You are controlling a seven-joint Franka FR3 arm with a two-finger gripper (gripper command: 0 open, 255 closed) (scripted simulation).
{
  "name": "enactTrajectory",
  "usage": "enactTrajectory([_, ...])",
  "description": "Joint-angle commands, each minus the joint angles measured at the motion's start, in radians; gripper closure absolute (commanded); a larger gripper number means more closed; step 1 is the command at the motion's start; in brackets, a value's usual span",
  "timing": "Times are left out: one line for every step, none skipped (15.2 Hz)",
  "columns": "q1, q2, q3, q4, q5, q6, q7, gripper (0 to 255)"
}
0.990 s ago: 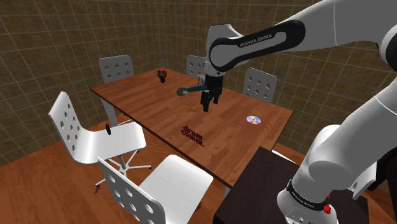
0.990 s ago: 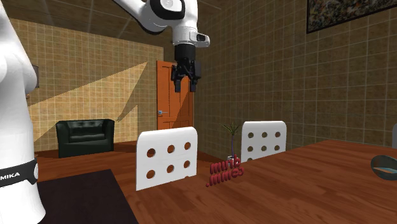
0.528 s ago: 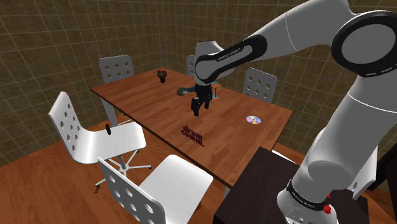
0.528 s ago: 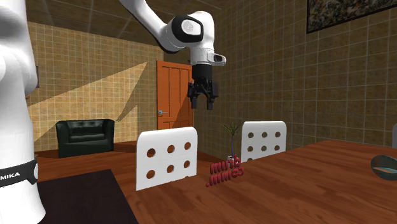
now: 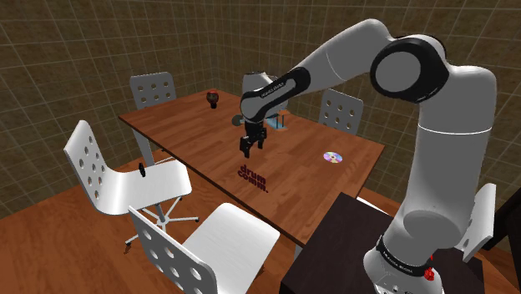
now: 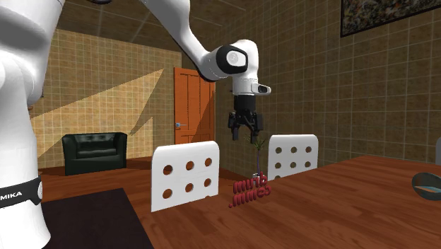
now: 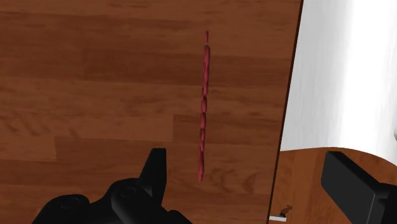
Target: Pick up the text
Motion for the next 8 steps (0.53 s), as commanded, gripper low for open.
enactTrajectory([0.001, 0.075, -0.003, 0.052, -0.004, 0.020, 0.010, 0])
enactTrajectory([0.000, 0.114, -0.005, 0.086, -0.006, 0.024, 0.012, 0])
enactTrajectory([0.000, 0.153, -0.008, 0.121, -0.007, 0.026, 0.015, 0])
enactTrajectory([-0.001, 0.192, -0.010, 0.158, -0.008, 0.028, 0.017, 0])
enactTrajectory([-0.002, 0.232, -0.012, 0.196, -0.009, 0.028, 0.019, 0])
enactTrajectory([-0.003, 0.273, -0.014, 0.236, -0.010, 0.026, 0.021, 0])
enactTrajectory([-0.003, 0.283, -0.015, 0.247, -0.010, 0.026, 0.022, 0])
enactTrajectory([-0.003, 0.292, -0.015, 0.246, -0.010, 0.036, 0.022, 0])
